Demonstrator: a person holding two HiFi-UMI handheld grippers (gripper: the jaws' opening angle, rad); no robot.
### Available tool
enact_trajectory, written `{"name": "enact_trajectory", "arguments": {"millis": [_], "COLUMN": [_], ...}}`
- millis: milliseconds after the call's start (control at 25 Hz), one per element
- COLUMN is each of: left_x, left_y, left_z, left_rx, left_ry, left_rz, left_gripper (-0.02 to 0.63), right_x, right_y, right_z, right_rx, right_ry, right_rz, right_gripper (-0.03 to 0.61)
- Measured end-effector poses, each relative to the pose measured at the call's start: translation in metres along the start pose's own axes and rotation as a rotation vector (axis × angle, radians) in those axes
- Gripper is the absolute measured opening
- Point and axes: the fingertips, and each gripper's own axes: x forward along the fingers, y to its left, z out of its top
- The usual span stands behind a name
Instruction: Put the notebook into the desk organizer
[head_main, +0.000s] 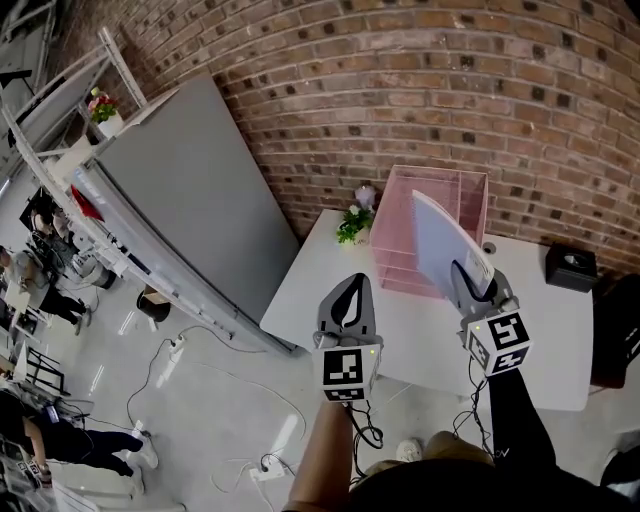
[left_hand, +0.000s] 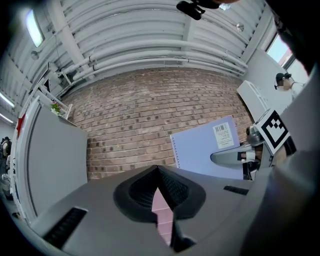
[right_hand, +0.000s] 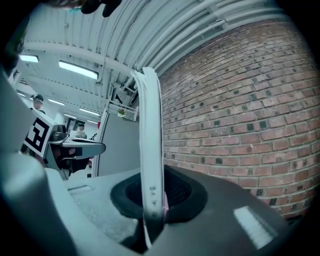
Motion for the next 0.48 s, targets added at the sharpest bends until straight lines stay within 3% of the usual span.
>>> {"name": "enact_trajectory", "arguments": {"millis": [480], "left_x": [0.041], "left_y": [0.006], "left_z": [-0.025], "left_rx": [-0.024], "left_ry": [0.035], "left_rz": [0.005], "left_gripper": [0.008], "right_x": [0.058], "right_y": [-0.011], "right_z": [-0.016], "right_rx": [0.044], "right_ry": [0.023], "right_rz": [0.089], "right_gripper": [0.031]}}
